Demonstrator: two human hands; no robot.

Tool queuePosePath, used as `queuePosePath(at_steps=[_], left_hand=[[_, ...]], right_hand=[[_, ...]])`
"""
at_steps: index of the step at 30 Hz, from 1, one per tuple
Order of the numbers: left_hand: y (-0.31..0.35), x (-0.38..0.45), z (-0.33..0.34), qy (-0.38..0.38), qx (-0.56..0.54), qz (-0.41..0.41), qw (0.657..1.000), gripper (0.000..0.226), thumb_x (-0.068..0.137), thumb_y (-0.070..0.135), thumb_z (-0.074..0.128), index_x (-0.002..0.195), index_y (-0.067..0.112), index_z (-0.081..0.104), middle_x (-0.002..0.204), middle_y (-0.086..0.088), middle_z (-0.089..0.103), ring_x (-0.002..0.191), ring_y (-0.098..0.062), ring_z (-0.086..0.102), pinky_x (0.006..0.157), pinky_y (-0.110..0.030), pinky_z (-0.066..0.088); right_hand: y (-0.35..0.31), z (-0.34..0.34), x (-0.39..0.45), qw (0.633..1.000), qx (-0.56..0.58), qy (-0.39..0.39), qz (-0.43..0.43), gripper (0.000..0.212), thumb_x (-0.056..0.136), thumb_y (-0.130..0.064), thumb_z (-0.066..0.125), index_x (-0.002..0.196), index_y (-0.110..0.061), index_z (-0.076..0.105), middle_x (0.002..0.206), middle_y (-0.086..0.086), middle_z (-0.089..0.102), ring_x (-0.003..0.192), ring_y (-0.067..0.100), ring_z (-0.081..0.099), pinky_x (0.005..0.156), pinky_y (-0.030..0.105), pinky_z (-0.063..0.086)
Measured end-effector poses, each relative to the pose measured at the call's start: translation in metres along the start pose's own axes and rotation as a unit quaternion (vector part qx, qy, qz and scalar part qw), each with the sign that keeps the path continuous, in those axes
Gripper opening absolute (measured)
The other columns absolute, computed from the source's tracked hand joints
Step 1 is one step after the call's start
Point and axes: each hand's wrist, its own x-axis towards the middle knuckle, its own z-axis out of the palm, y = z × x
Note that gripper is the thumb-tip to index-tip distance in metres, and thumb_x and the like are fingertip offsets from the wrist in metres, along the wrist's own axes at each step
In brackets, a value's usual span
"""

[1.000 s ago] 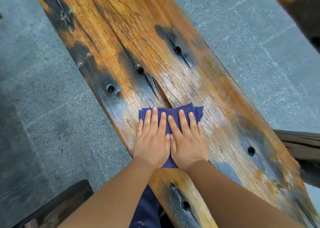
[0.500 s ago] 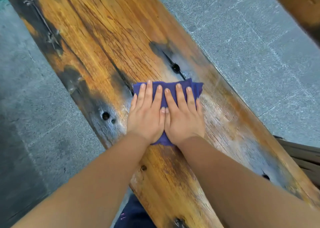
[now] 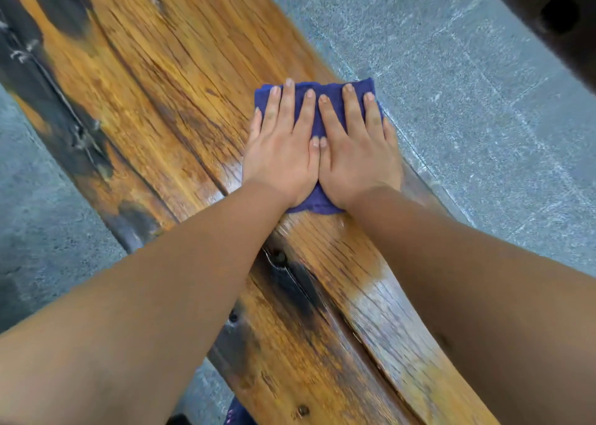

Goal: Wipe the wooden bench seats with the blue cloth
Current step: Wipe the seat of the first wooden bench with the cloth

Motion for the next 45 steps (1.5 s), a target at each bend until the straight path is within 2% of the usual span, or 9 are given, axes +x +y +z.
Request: queuePosePath(at_steps=[4, 9, 12, 16, 18, 20, 24, 30, 45], left_hand=[[-0.013, 0.040, -0.008, -0.005, 0.003, 0.025, 1.000, 0.064, 0.096, 0.042, 0.021, 0.154, 0.020, 0.007, 0.163, -0.009, 0.000, 0.149, -0.026, 0.000, 0.119, -0.046, 0.009], [-0.021, 0.071, -0.016, -0.004, -0.004, 0.042, 0.999, 0.063, 0.097, 0.041, 0.022, 0.154, 0.020, 0.008, 0.163, -0.009, 0.000, 0.149, -0.026, 0.000, 0.119, -0.045, 0.007], [-0.024, 0.082, -0.019, 0.001, -0.008, 0.041, 0.999, 0.062, 0.097, 0.041, 0.022, 0.154, 0.020, 0.008, 0.163, -0.008, -0.001, 0.149, -0.024, -0.001, 0.119, -0.044, 0.006], [-0.024, 0.087, -0.019, 0.002, -0.010, 0.040, 0.999, 0.061, 0.098, 0.041, 0.021, 0.154, 0.021, 0.008, 0.163, -0.007, -0.002, 0.149, -0.023, -0.003, 0.119, -0.044, 0.004], [-0.024, 0.087, -0.019, 0.003, -0.007, 0.037, 0.999, 0.061, 0.098, 0.041, 0.022, 0.154, 0.021, 0.008, 0.163, -0.007, -0.002, 0.149, -0.024, -0.003, 0.119, -0.044, 0.005], [-0.025, 0.086, -0.019, 0.006, -0.004, 0.036, 0.999, 0.061, 0.098, 0.041, 0.022, 0.154, 0.021, 0.008, 0.163, -0.007, -0.003, 0.149, -0.023, -0.003, 0.119, -0.043, 0.005], [-0.025, 0.080, -0.019, 0.007, -0.015, 0.035, 0.999, 0.061, 0.099, 0.040, 0.022, 0.155, 0.020, 0.008, 0.163, -0.007, -0.003, 0.149, -0.023, -0.003, 0.120, -0.042, 0.005], [-0.033, 0.004, -0.009, 0.010, -0.041, -0.036, 0.998, 0.061, 0.099, 0.039, 0.024, 0.155, 0.017, 0.009, 0.163, -0.008, 0.000, 0.149, -0.024, -0.001, 0.119, -0.043, 0.005], [-0.052, -0.231, 0.009, -0.043, -0.083, -0.243, 0.965, 0.064, 0.094, 0.038, 0.016, 0.154, 0.015, 0.014, 0.162, -0.011, 0.002, 0.149, -0.025, 0.000, 0.118, -0.041, 0.001]], right_hand=[[-0.006, -0.009, 0.034, 1.000, 0.015, -0.002, 0.019, 0.059, 0.098, -0.047, 0.024, 0.154, -0.031, 0.017, 0.164, 0.004, 0.013, 0.145, 0.031, 0.022, 0.110, 0.049, 0.028], [-0.009, -0.018, 0.067, 0.998, 0.055, -0.029, 0.032, 0.061, 0.095, -0.049, 0.020, 0.153, -0.034, 0.013, 0.157, 0.003, 0.027, 0.120, 0.036, 0.052, 0.091, 0.050, 0.044], [-0.010, -0.019, 0.077, 0.996, 0.082, -0.025, 0.035, 0.060, 0.093, -0.051, 0.017, 0.151, -0.039, 0.009, 0.147, -0.002, 0.040, 0.106, 0.038, 0.059, 0.078, 0.049, 0.044], [-0.008, -0.018, 0.084, 0.996, 0.080, -0.012, 0.035, 0.059, 0.093, -0.052, 0.018, 0.151, -0.041, 0.010, 0.141, -0.001, 0.048, 0.103, 0.039, 0.060, 0.071, 0.044, 0.035], [-0.008, -0.019, 0.085, 0.996, 0.078, -0.014, 0.030, 0.059, 0.094, -0.050, 0.018, 0.152, -0.039, 0.011, 0.143, 0.001, 0.046, 0.108, 0.038, 0.059, 0.074, 0.045, 0.038], [-0.008, -0.017, 0.084, 0.998, 0.065, -0.011, 0.021, 0.059, 0.096, -0.047, 0.020, 0.153, -0.035, 0.013, 0.156, 0.002, 0.033, 0.127, 0.034, 0.049, 0.089, 0.049, 0.042], [-0.007, -0.015, 0.082, 0.999, 0.047, 0.006, -0.017, 0.058, 0.100, -0.042, 0.023, 0.155, -0.024, 0.015, 0.164, 0.002, 0.010, 0.148, 0.025, 0.017, 0.113, 0.044, 0.025], [-0.027, -0.003, 0.034, 0.993, -0.058, -0.005, -0.105, 0.061, 0.099, -0.043, 0.020, 0.155, -0.018, 0.018, 0.163, 0.006, 0.015, 0.149, 0.027, 0.012, 0.118, 0.045, 0.015], [-0.112, 0.045, -0.144, 0.961, -0.054, -0.128, -0.241, 0.060, 0.099, -0.043, 0.025, 0.154, -0.019, 0.019, 0.160, 0.006, 0.024, 0.148, 0.027, 0.016, 0.117, 0.044, 0.012]])
